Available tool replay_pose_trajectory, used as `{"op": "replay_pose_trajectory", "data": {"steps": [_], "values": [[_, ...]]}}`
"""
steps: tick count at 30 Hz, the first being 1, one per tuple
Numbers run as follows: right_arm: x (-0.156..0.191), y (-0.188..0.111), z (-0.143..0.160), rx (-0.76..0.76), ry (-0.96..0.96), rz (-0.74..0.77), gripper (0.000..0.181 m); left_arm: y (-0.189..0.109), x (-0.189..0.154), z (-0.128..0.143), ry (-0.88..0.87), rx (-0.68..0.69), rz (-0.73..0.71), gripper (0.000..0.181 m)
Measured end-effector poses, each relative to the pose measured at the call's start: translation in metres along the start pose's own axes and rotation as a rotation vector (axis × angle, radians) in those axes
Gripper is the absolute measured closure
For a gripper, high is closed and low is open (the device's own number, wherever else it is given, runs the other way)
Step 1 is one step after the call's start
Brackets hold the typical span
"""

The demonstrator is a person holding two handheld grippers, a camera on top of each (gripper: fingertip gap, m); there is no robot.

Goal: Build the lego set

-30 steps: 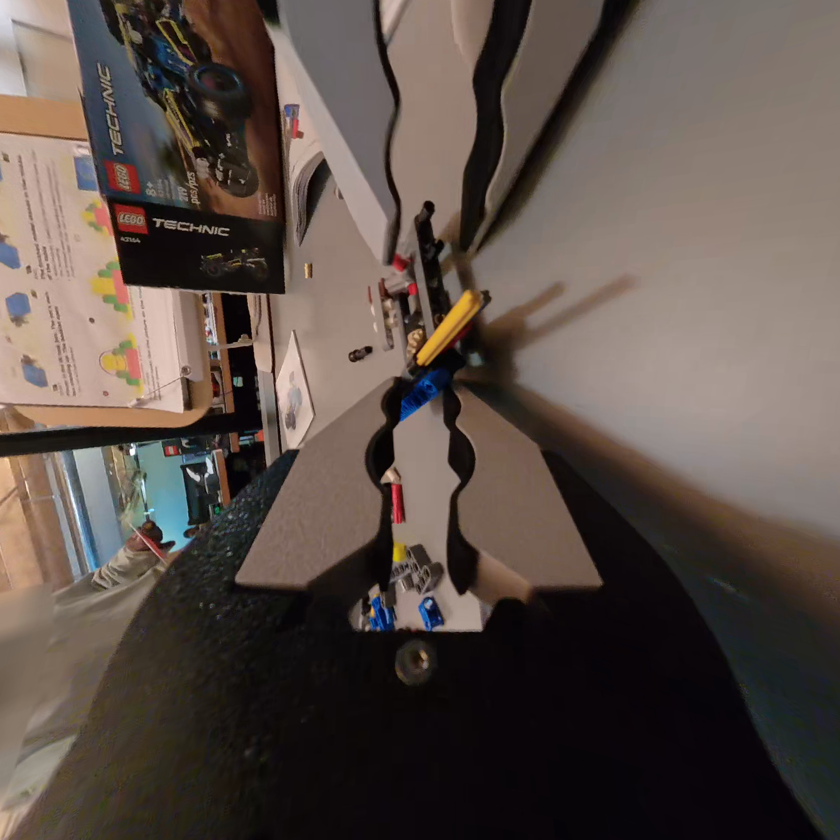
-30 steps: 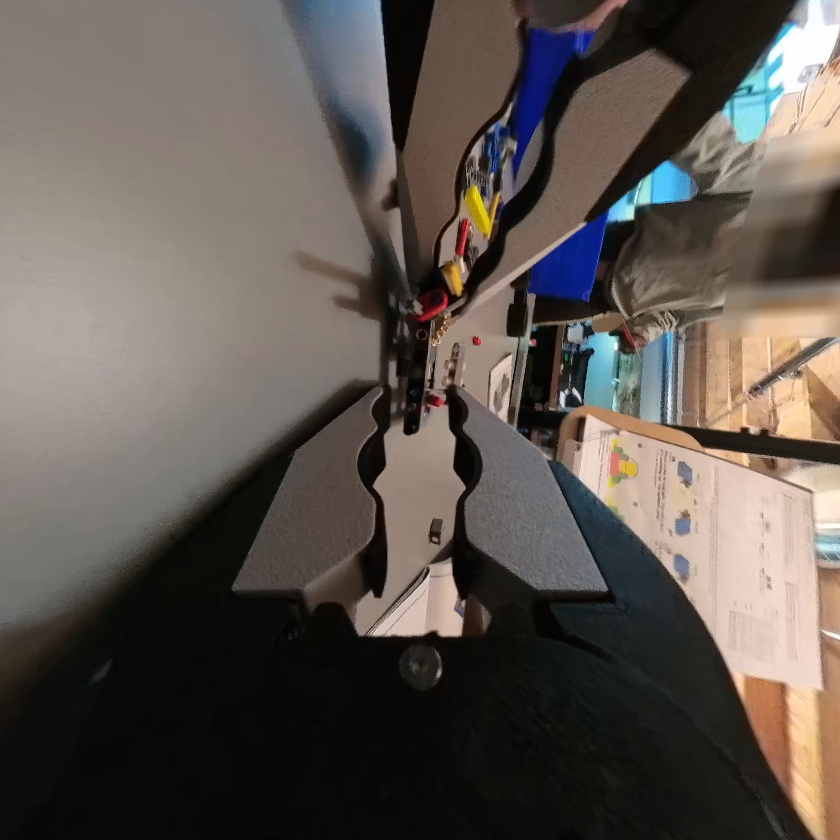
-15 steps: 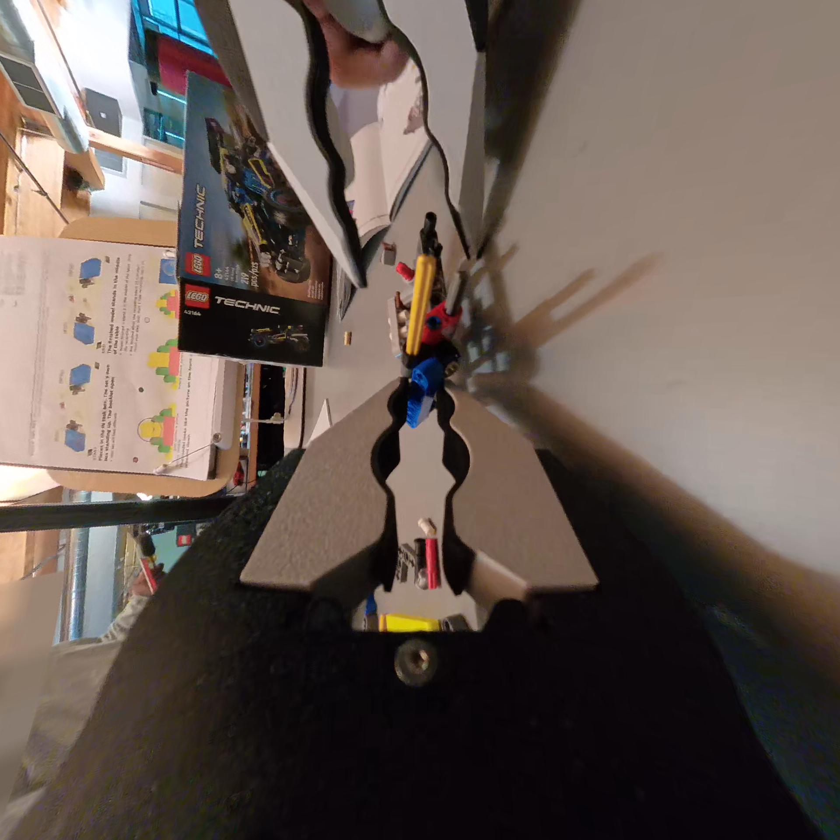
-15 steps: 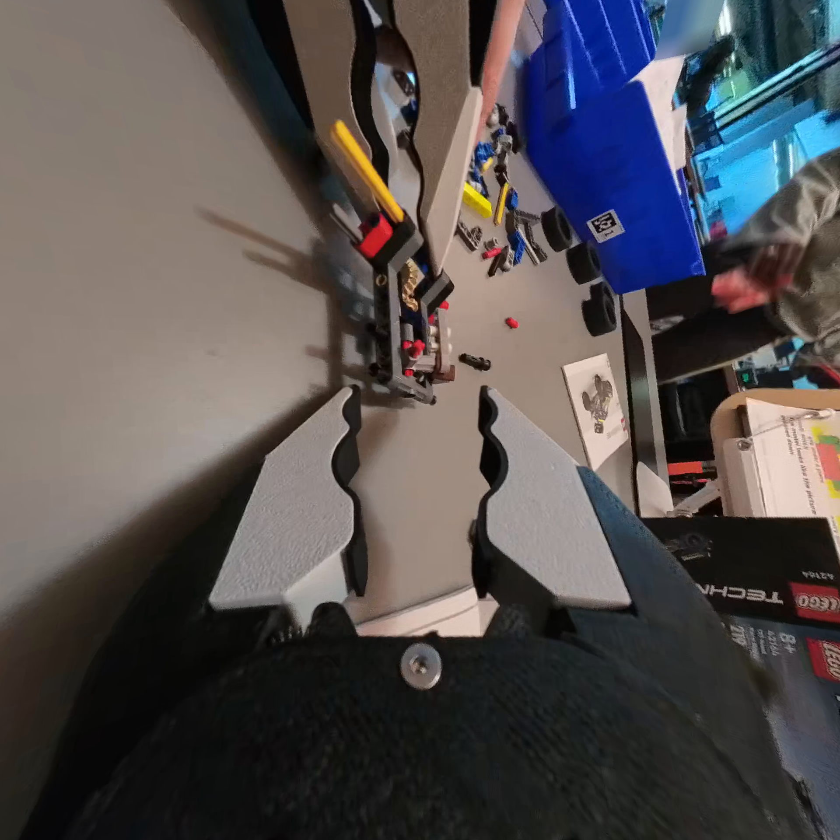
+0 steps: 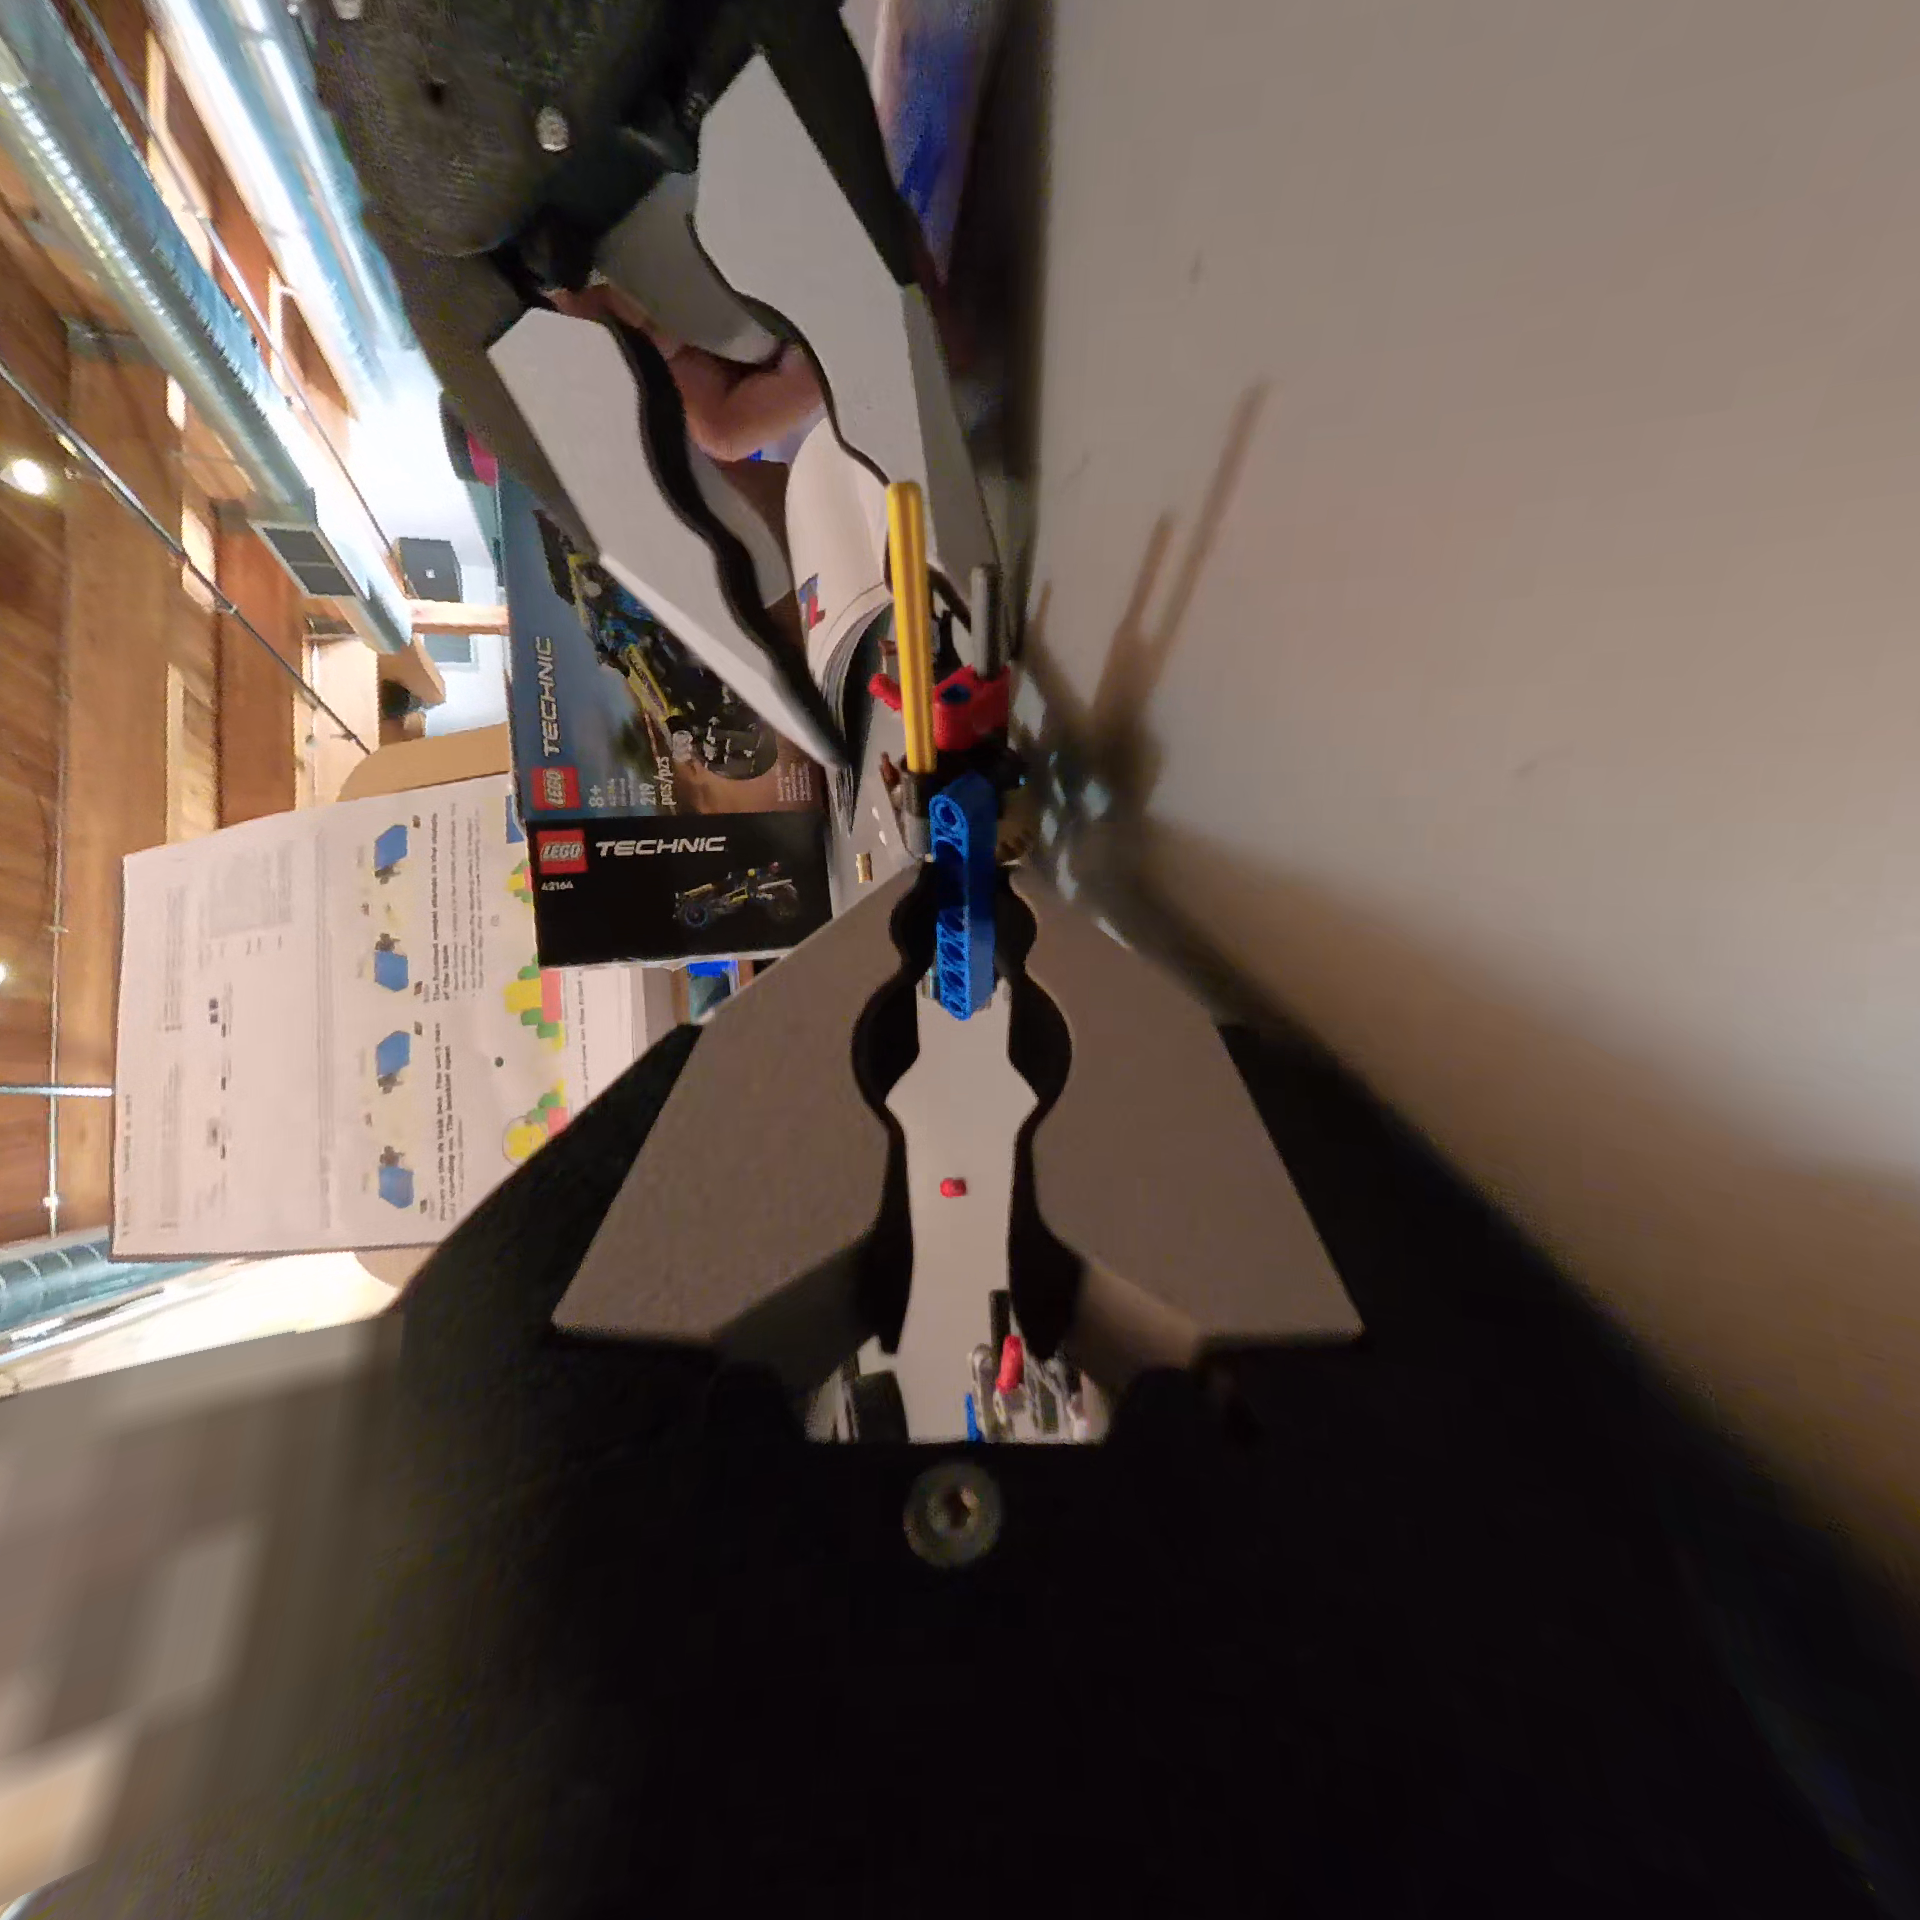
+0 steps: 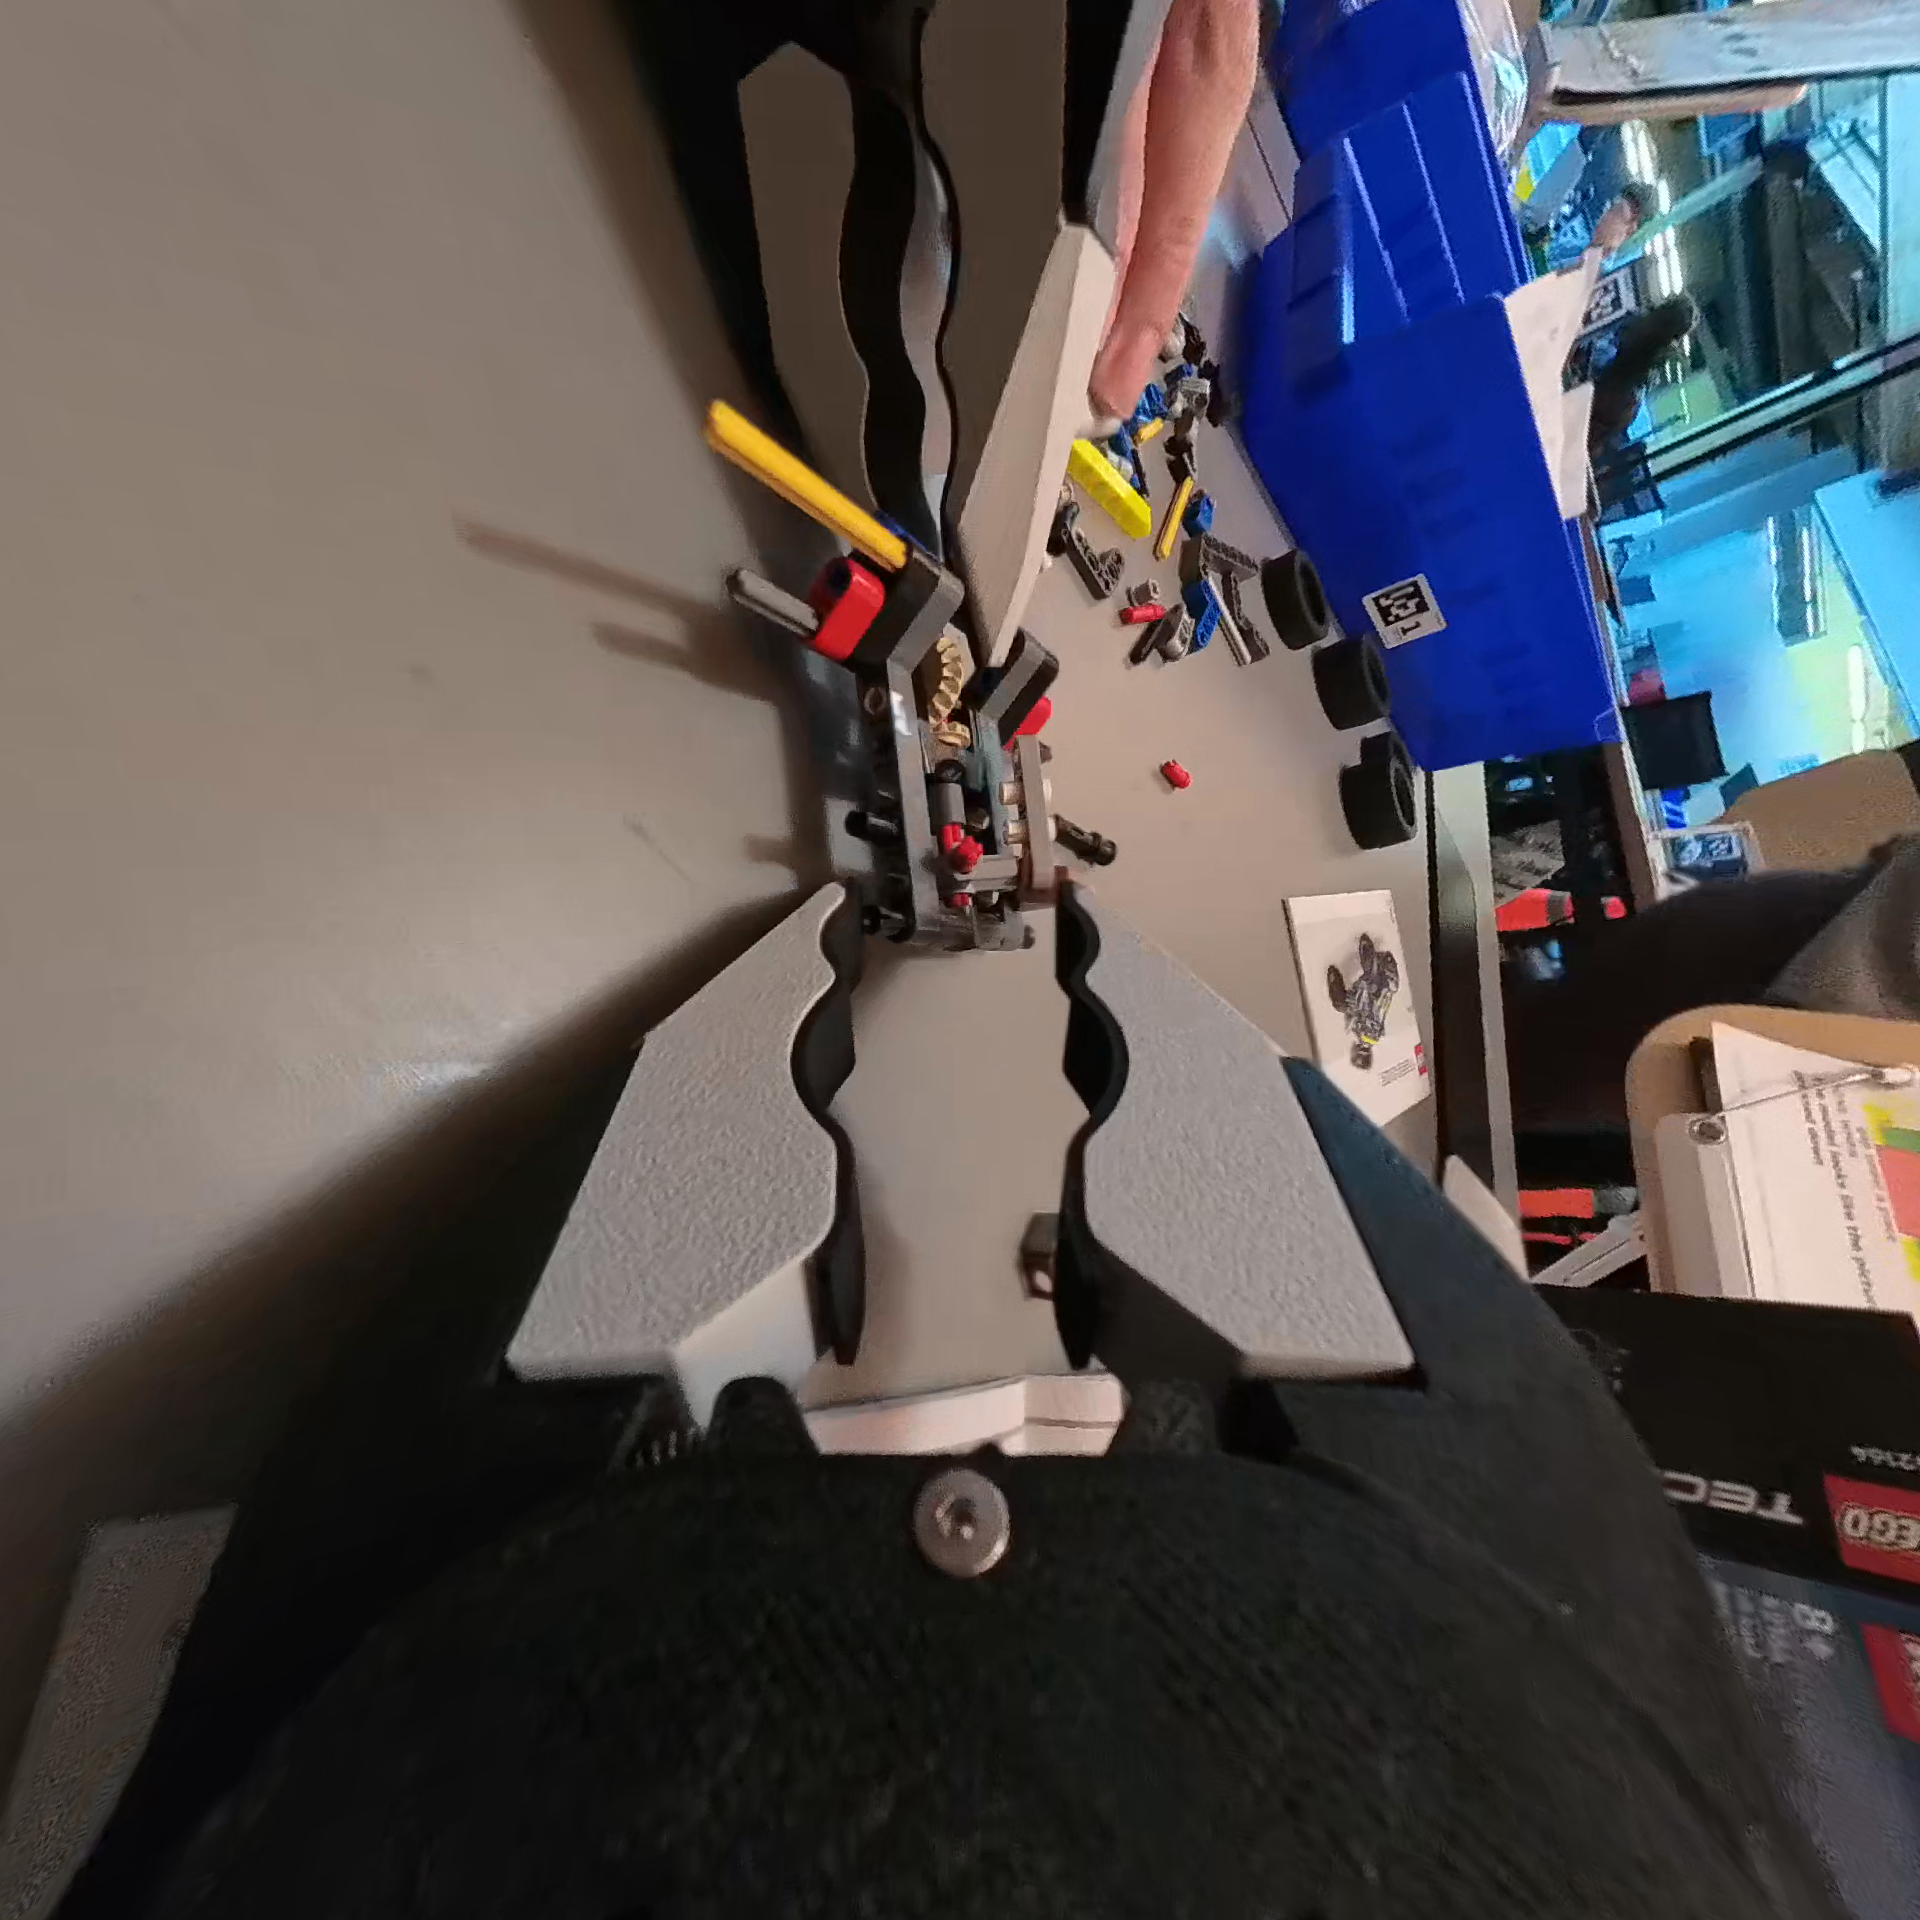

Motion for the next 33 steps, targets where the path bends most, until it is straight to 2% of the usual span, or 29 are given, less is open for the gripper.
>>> {"op": "replay_pose_trajectory", "data": {"steps": [4, 9, 16, 17, 18, 19, 22, 24, 27, 29, 31, 33], "values": [[-0.004, 0.0, 0.003, -0.023, -0.017, -0.034, 0.141, 0.004, 0.001, 0.003, 0.089, 0.001, 0.02, 0.174], [-0.007, 0.002, 0.009, -0.074, -0.024, -0.075, 0.144, 0.01, 0.002, 0.006, 0.177, -0.024, 0.033, 0.174], [-0.015, 0.001, 0.015, -0.11, -0.147, -0.072, 0.137, 0.018, 0.005, 0.01, 0.258, -0.06, 0.04, 0.174], [-0.014, 0.002, 0.015, -0.111, -0.157, -0.071, 0.14, 0.019, 0.006, 0.011, 0.249, -0.067, 0.043, 0.174], [-0.011, 0.003, 0.017, -0.103, -0.166, -0.079, 0.151, 0.02, 0.007, 0.014, 0.23, -0.068, 0.049, 0.174], [-0.007, 0.005, 0.019, -0.094, -0.18, -0.077, 0.162, 0.021, 0.008, 0.017, 0.201, -0.067, 0.057, 0.174], [-0.005, 0.006, 0.018, -0.08, -0.243, 0.003, 0.164, 0.019, 0.013, 0.026, 0.061, -0.068, 0.086, 0.16], [-0.003, 0.004, 0.015, -0.048, -0.21, 0.002, 0.163, 0.016, 0.017, 0.031, -0.016, -0.065, 0.114, 0.147], [-0.004, 0.001, 0.007, 0.017, -0.126, 0.011, 0.169, 0.003, 0.023, 0.038, -0.136, -0.024, 0.204, 0.143], [-0.005, 0.001, 0.004, 0.094, -0.058, 0.021, 0.171, -0.01, 0.027, 0.031, -0.305, -0.051, 0.312, 0.137], [0.001, 0.001, -0.002, 0.119, -0.015, -0.022, 0.17, -0.025, 0.04, 0.016, -0.477, -0.105, 0.354, 0.145], [0.004, 0.002, -0.006, 0.156, -0.014, -0.032, 0.17, -0.032, 0.061, 0.005, -0.664, -0.115, 0.266, 0.152]]}}
Point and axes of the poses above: each gripper's, where its closed fingertips meet, y out along the fingers, z out of its underside, x = y × z across the jaws, the point moved 4 cm from there along -y, back along the fingers, and after that the axes turned 13 degrees about z, right-handed, at the moved point
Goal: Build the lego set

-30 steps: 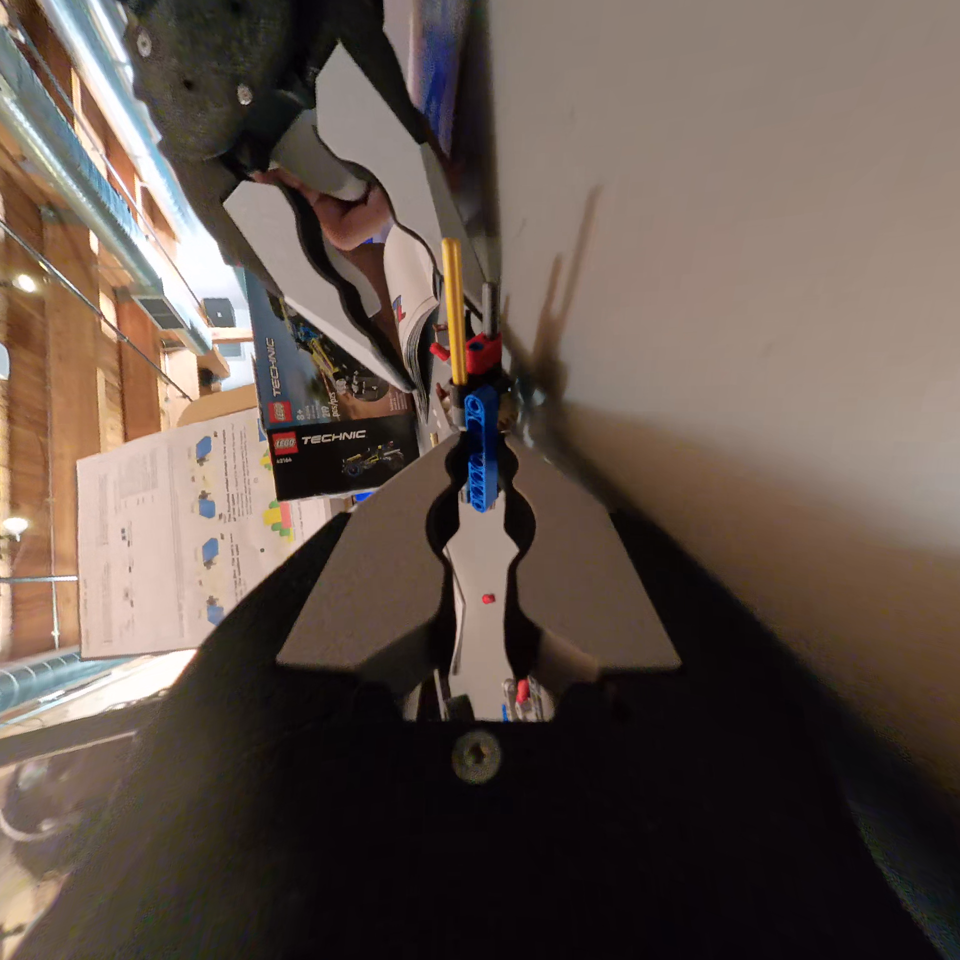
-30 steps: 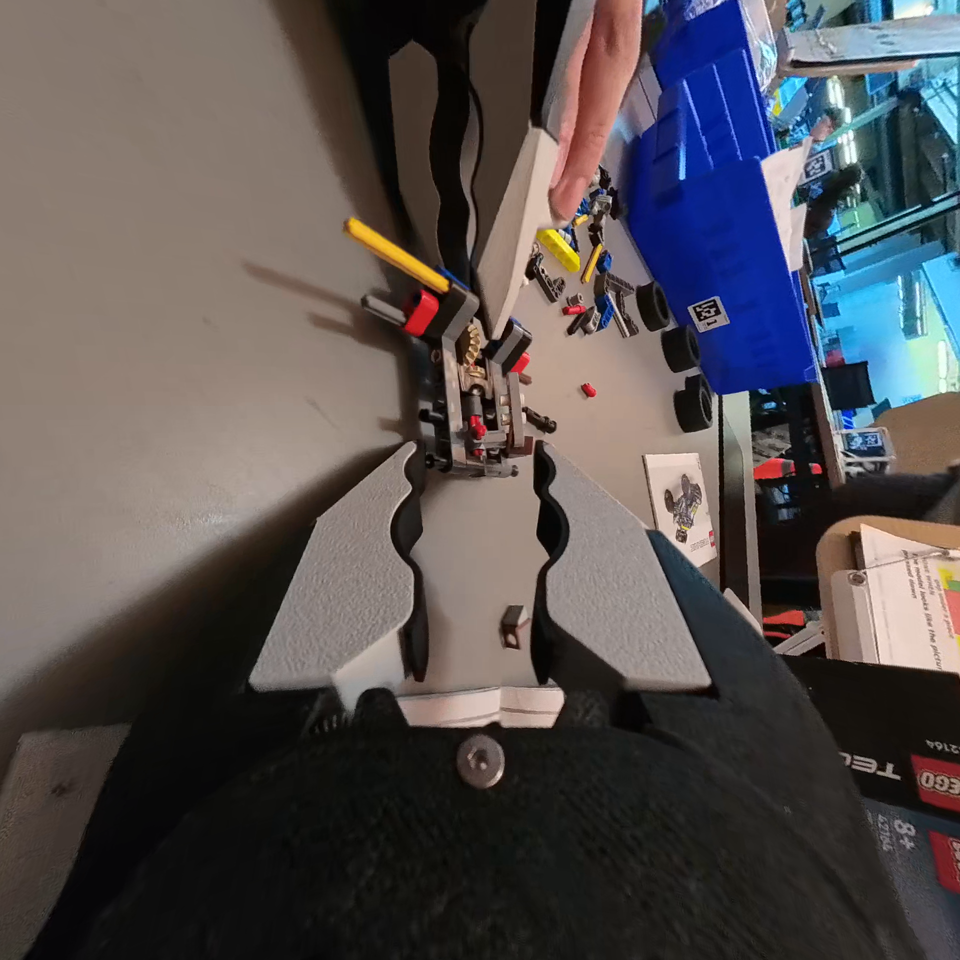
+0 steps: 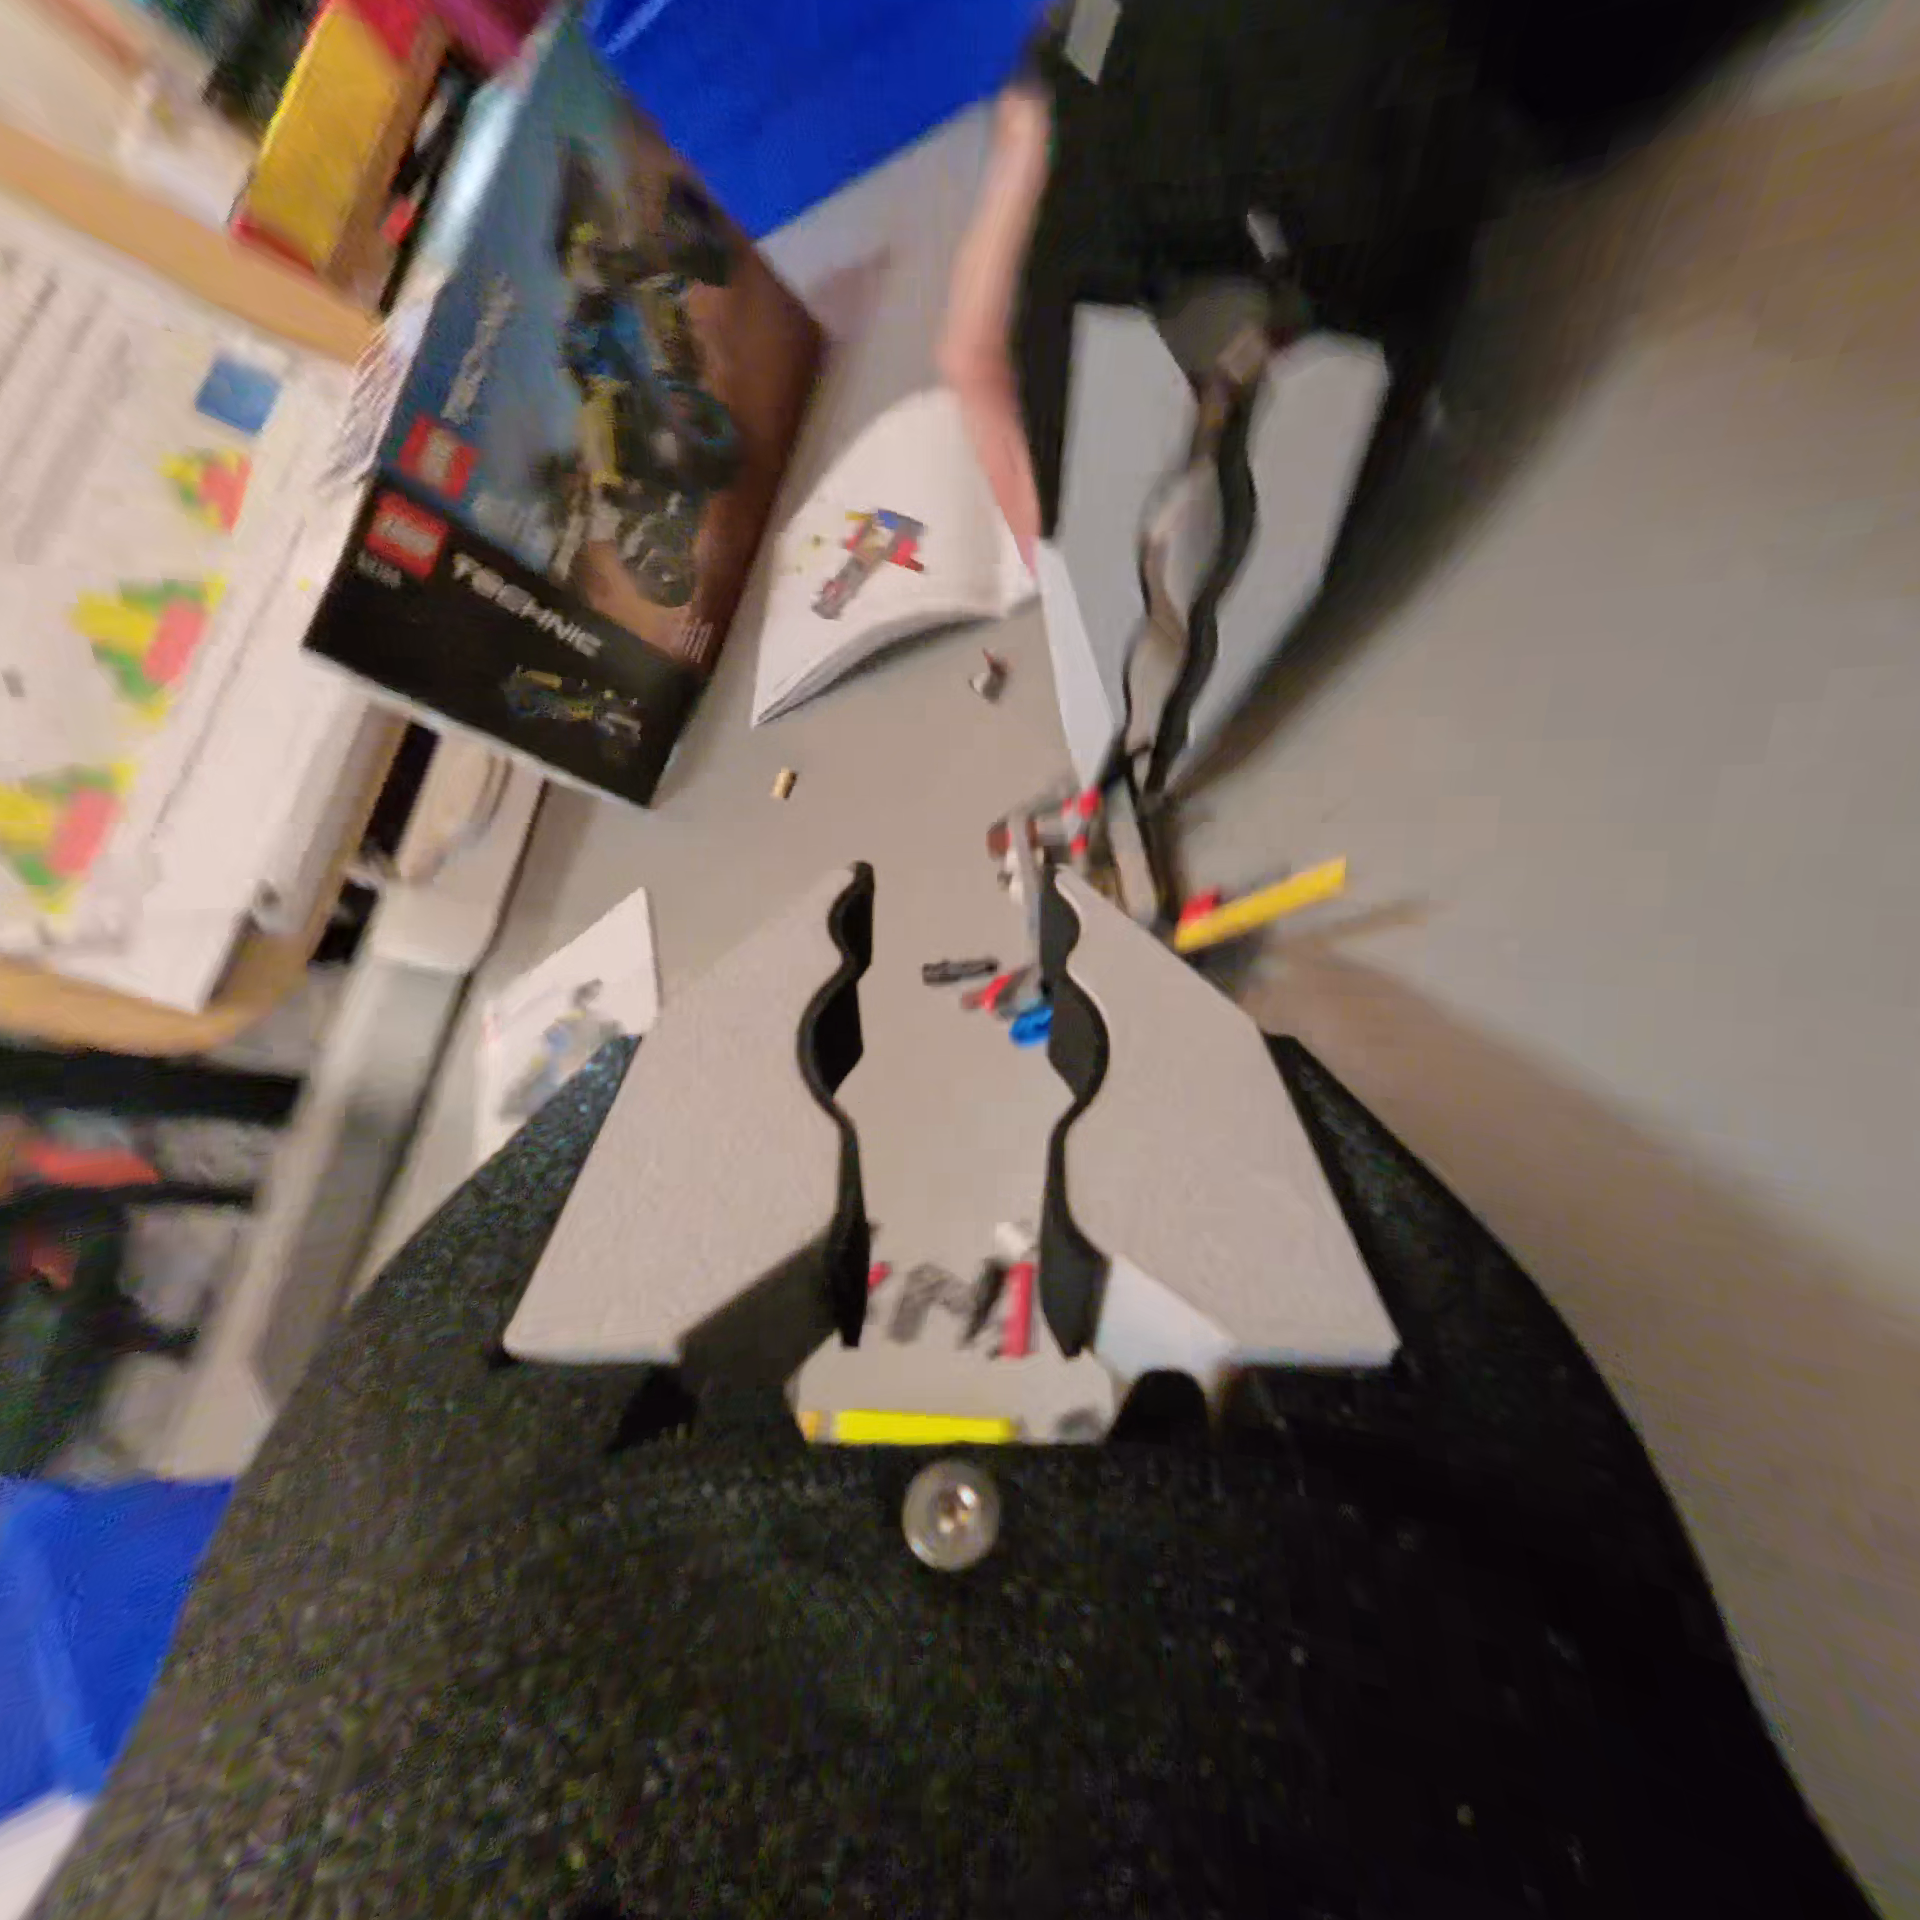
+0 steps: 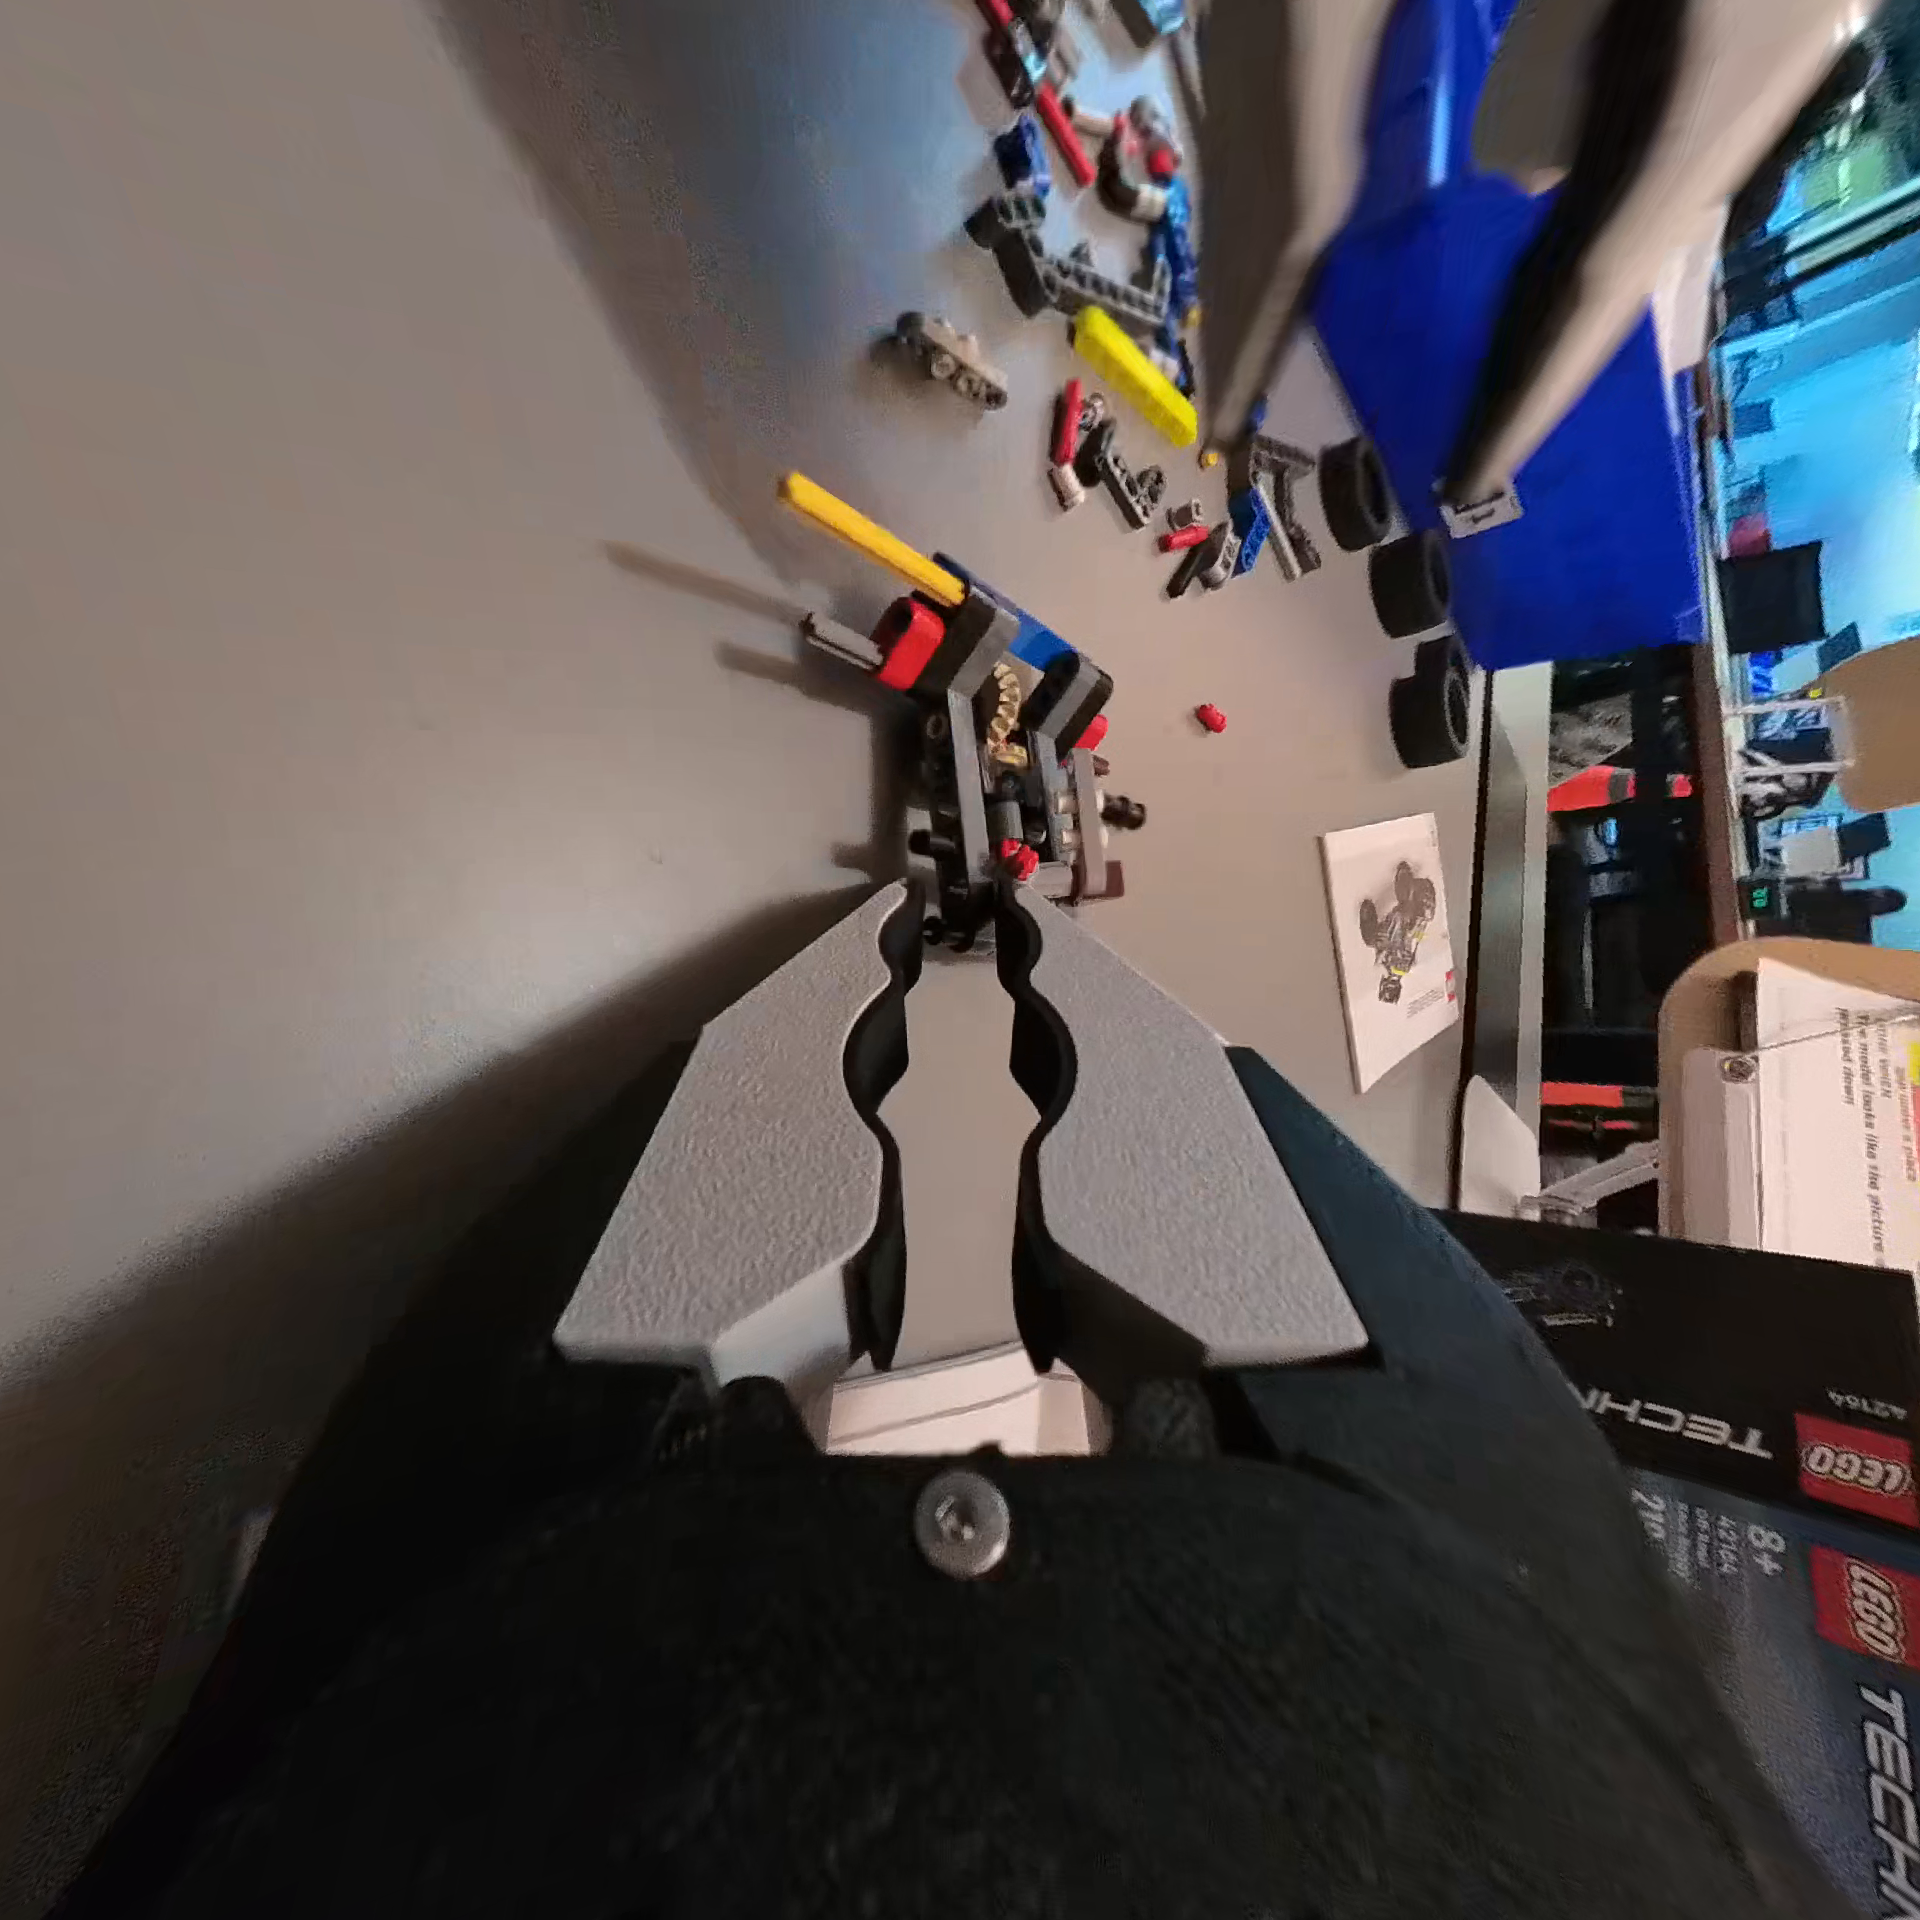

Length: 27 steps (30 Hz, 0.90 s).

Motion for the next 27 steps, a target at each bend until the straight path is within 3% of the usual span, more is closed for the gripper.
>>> {"op": "replay_pose_trajectory", "data": {"steps": [2, 4, 9, 13, 22, 25, 27], "values": [[-0.002, 0.002, -0.002, 0.066, 0.013, 0.033, 0.17, 0.007, -0.004, -0.016, -0.232, -0.025, -0.033, 0.155], [0.0, 0.001, -0.008, 0.107, 0.074, 0.021, 0.17, 0.024, -0.019, -0.022, -0.304, 0.031, -0.026, 0.153], [0.006, -0.003, -0.018, 0.167, 0.231, 0.052, 0.169, 0.055, -0.044, -0.003, -0.139, 0.398, -0.094, 0.152], [0.016, -0.009, -0.018, 0.164, 0.284, 0.038, 0.169, 0.065, -0.05, -0.005, -0.125, 0.374, -0.134, 0.151], [0.019, -0.014, -0.019, 0.135, 0.325, 0.06, 0.168, 0.074, -0.054, 0.0, 0.205, 0.464, -0.325, 0.174], [0.02, -0.017, -0.019, 0.116, 0.301, 0.051, 0.166, 0.076, -0.055, 0.004, 0.312, 0.503, -0.389, 0.174], [0.013, -0.021, -0.017, 0.068, 0.24, 0.085, 0.153, 0.074, -0.055, 0.006, 0.344, 0.495, -0.419, 0.174]]}}
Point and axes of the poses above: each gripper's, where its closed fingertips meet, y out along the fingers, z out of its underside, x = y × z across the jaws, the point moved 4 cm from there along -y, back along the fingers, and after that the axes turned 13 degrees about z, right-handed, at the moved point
